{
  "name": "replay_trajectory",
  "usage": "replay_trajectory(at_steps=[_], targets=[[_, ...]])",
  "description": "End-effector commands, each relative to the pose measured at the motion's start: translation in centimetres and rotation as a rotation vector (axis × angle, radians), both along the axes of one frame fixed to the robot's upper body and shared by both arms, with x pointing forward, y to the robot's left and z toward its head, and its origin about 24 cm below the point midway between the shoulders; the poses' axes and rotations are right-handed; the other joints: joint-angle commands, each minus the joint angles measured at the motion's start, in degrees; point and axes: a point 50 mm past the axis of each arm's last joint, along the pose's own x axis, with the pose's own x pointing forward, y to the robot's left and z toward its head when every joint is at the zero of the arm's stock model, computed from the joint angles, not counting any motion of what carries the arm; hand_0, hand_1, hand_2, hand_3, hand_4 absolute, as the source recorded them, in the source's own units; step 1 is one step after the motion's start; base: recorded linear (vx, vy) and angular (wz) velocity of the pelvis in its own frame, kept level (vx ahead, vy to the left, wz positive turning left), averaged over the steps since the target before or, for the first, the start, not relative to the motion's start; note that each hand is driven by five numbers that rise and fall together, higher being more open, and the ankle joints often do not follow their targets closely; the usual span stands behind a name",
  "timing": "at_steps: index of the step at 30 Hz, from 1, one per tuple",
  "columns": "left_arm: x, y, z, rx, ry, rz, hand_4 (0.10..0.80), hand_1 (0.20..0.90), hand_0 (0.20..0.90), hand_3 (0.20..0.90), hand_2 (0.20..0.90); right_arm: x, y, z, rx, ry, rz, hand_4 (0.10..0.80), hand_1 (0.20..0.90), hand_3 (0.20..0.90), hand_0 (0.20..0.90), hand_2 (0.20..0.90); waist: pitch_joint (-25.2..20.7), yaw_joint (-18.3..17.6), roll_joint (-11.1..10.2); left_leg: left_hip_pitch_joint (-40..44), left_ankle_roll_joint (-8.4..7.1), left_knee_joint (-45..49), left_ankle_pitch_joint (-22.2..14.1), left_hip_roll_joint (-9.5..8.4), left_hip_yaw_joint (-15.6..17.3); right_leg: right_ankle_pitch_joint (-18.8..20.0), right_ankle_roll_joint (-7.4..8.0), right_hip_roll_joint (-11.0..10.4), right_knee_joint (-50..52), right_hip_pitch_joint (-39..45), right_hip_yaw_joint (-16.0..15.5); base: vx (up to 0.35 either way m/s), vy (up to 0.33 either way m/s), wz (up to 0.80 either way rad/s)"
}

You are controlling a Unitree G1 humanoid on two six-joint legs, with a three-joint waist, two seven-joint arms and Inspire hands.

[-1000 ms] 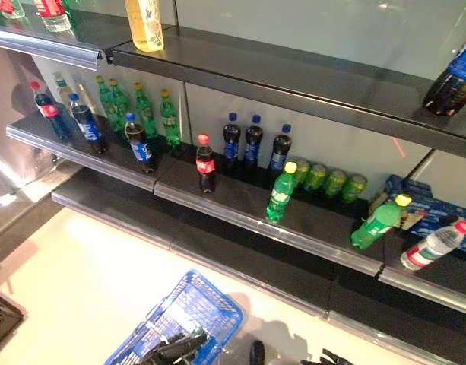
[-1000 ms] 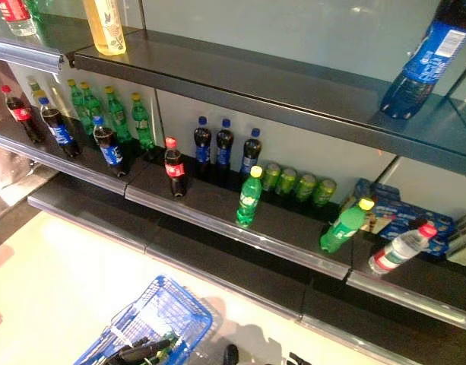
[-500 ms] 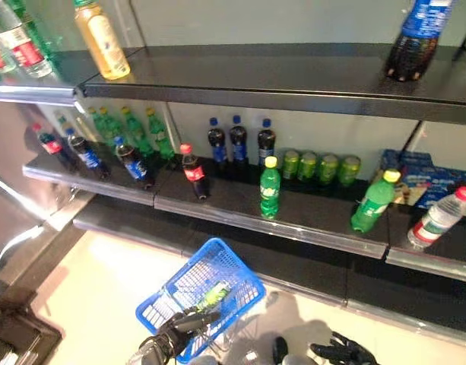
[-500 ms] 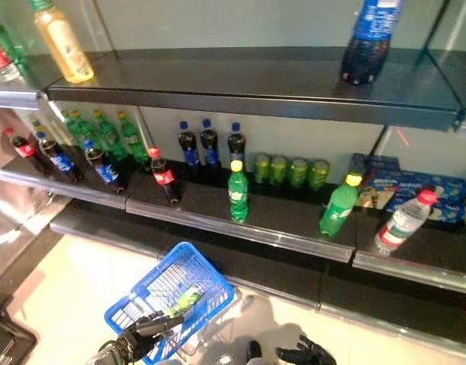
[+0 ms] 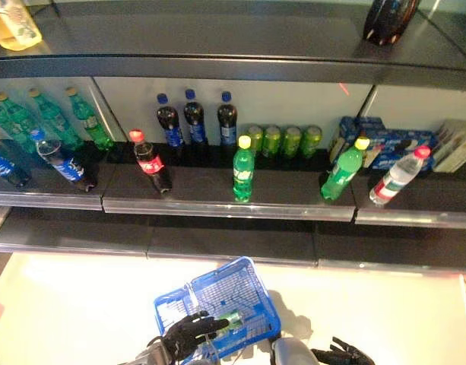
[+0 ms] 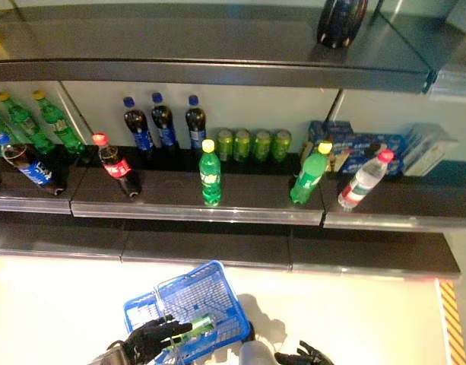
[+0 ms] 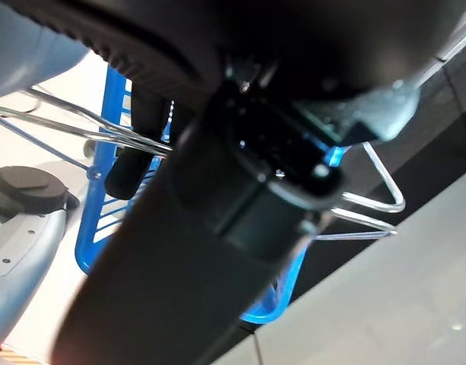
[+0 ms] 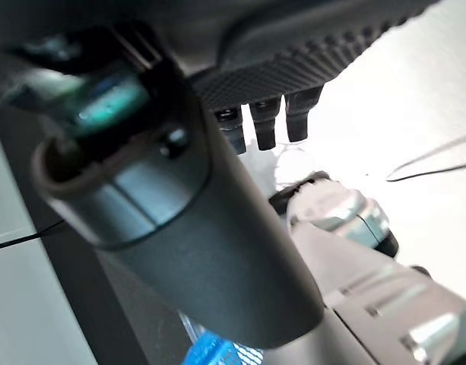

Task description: Pick up the drink and place into the basket.

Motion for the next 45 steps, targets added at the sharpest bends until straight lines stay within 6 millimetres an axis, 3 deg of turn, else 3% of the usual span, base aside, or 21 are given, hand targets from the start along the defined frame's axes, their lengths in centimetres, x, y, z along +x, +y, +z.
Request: replay_trajectory(at_steps=[1, 3, 6, 7, 11, 15, 24, 34, 37, 42, 45], targets=[[4.1, 3.5, 2.8, 0.052, -0.199, 0.078, 0.100, 0.300, 0.300, 0.200, 0.300, 4.1, -0.6, 1.6, -0.018, -0.144, 0.022, 0.800, 0.900, 0.900, 0.900, 0.900, 1.26, 2.17, 0.33, -4.41, 0.13, 1.56, -1.09, 1.54, 1.26, -2.17, 6.03, -5.82, 4.48, -0.77, -2.39, -0.106, 0.016, -0.88], [4.1, 4.2, 3.0, 0.069, -0.201, 0.109, 0.100, 0.300, 0.300, 0.200, 0.300, 4.3, 0.3, 1.4, 0.000, -0.148, 0.034, 0.800, 0.900, 0.900, 0.900, 0.900, 0.68, 3.01, 0.88, -5.11, 1.41, 0.37, -0.51, 2.20, 2.08, -4.47, 5.52, -5.32, 7.59, -0.72, -2.32, -0.150, -0.034, -0.80], [4.9, 4.0, 3.3, 0.086, -0.210, 0.111, 0.100, 0.300, 0.300, 0.200, 0.300, 4.7, 0.7, 1.4, -0.001, -0.149, 0.026, 0.800, 0.900, 0.900, 0.900, 0.900, -0.51, 4.73, 0.33, -8.84, 1.56, 2.76, -0.63, 1.38, 2.21, -5.44, 5.46, -6.08, 3.86, 2.62, -4.73, -0.138, -0.124, 0.08], [5.0, 3.9, 3.2, 0.087, -0.204, 0.130, 0.100, 0.300, 0.300, 0.200, 0.300, 4.8, 0.7, 1.4, -0.008, -0.141, 0.033, 0.800, 0.900, 0.900, 0.900, 0.900, -0.81, 5.04, 0.38, -9.03, 1.26, 2.76, -0.23, 1.50, 2.30, -4.07, 5.13, -6.90, 2.46, 2.75, -5.40, -0.028, -0.119, 0.04], [4.5, 3.4, 2.9, 0.062, -0.186, 0.129, 0.100, 0.300, 0.300, 0.200, 0.300, 5.0, 0.7, 1.5, -0.018, -0.134, 0.059, 0.800, 0.900, 0.900, 0.900, 0.900, -1.80, 5.56, 0.95, -7.59, -0.23, 1.46, 0.92, 3.32, 2.13, -5.79, 5.17, -6.22, 1.55, 4.88, -6.47, 0.030, -0.073, -0.08], [3.5, 3.0, 2.2, 0.060, -0.147, 0.128, 0.100, 0.300, 0.300, 0.200, 0.300, 4.4, 0.1, 1.4, -0.021, -0.112, 0.042, 0.800, 0.900, 0.900, 0.900, 0.900, -3.07, 6.17, 1.18, -5.83, -1.37, 1.32, 1.27, 3.82, 1.25, -7.37, 4.74, -6.15, 1.43, 7.83, -8.45, 0.103, -0.021, 0.19], [0.6, 3.5, 1.0, 0.059, -0.073, 0.126, 0.100, 0.300, 0.300, 0.200, 0.300, 2.0, -0.3, 0.7, -0.025, -0.043, 0.045, 0.800, 0.900, 0.900, 0.900, 0.900, -4.82, 6.50, 1.74, -0.71, -1.89, -0.31, 0.54, 3.73, 0.92, -8.59, 4.87, -6.78, 0.81, 12.27, -10.87, 0.110, 0.032, 0.12], [-1.1, 4.3, 0.6, 0.063, -0.043, 0.137, 0.100, 0.300, 0.300, 0.200, 0.300, 0.0, -0.4, 0.1, -0.039, 0.025, 0.084, 0.800, 0.900, 0.900, 0.900, 0.900, -5.14, 6.24, 1.75, 1.91, -1.98, -2.05, 0.29, 4.00, 0.61, -9.38, 4.87, -6.14, 1.10, 13.28, -10.94, 0.066, 0.012, 0.04], [0.0, 3.7, 0.9, 0.051, -0.070, 0.136, 0.100, 0.300, 0.300, 0.200, 0.300, 0.9, -0.7, 0.4, -0.053, 0.010, 0.103, 0.800, 0.900, 0.900, 0.900, 0.900, -4.03, 6.20, 2.02, -0.11, -2.01, -2.13, 0.78, 4.19, 0.54, -8.59, 4.67, -5.90, 0.73, 11.05, -10.71, -0.106, 0.015, 0.01], [3.3, 2.9, 2.1, 0.056, -0.154, 0.111, 0.100, 0.300, 0.300, 0.200, 0.300, 4.5, -0.3, 1.5, -0.071, -0.083, 0.156, 0.800, 0.900, 0.900, 0.900, 0.900, 0.32, 6.45, 2.08, -6.72, -2.27, -2.13, 2.57, 4.30, 0.77, -4.94, 4.40, -5.62, -1.94, 4.91, -11.11, -0.269, -0.021, 0.07], [4.2, 2.7, 2.5, 0.053, -0.183, 0.113, 0.100, 0.300, 0.300, 0.200, 0.300, 6.0, 0.2, 2.0, -0.106, -0.109, 0.254, 0.800, 0.900, 0.900, 0.900, 0.900, 2.13, 6.33, 2.01, -8.77, -2.17, -2.13, 3.03, 4.10, 0.77, -3.89, 4.04, -5.01, -2.48, 2.21, -10.83, -0.149, 0.011, 0.12]])
